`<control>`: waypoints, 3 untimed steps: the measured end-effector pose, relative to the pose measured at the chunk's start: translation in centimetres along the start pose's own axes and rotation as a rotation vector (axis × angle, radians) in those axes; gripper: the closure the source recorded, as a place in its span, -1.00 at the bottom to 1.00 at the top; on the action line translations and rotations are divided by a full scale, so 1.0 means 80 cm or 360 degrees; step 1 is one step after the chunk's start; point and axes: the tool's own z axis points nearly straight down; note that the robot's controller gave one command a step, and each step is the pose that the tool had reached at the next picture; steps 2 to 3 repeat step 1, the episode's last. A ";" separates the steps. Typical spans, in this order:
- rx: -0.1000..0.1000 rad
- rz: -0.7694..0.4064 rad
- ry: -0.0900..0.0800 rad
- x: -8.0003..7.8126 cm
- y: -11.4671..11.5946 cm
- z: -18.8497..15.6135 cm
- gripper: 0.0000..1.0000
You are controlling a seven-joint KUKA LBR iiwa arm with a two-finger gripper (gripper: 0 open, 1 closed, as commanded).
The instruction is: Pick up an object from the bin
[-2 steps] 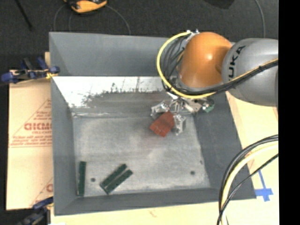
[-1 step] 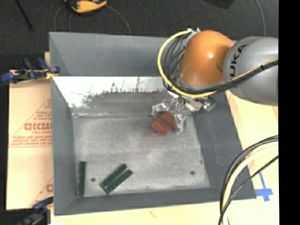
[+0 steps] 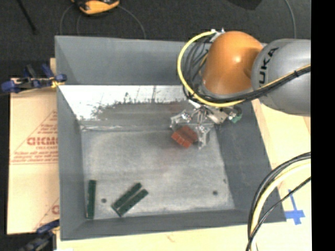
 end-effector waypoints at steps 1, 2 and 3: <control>0.0001 0.0002 -0.0001 0.000 -0.001 -0.016 1.00; 0.0001 0.0002 -0.0001 0.000 -0.001 -0.016 1.00; 0.0001 0.0002 -0.0001 0.000 -0.001 -0.016 1.00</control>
Offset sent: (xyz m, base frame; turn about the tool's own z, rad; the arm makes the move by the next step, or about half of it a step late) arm 0.0000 0.0000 0.0366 0.0000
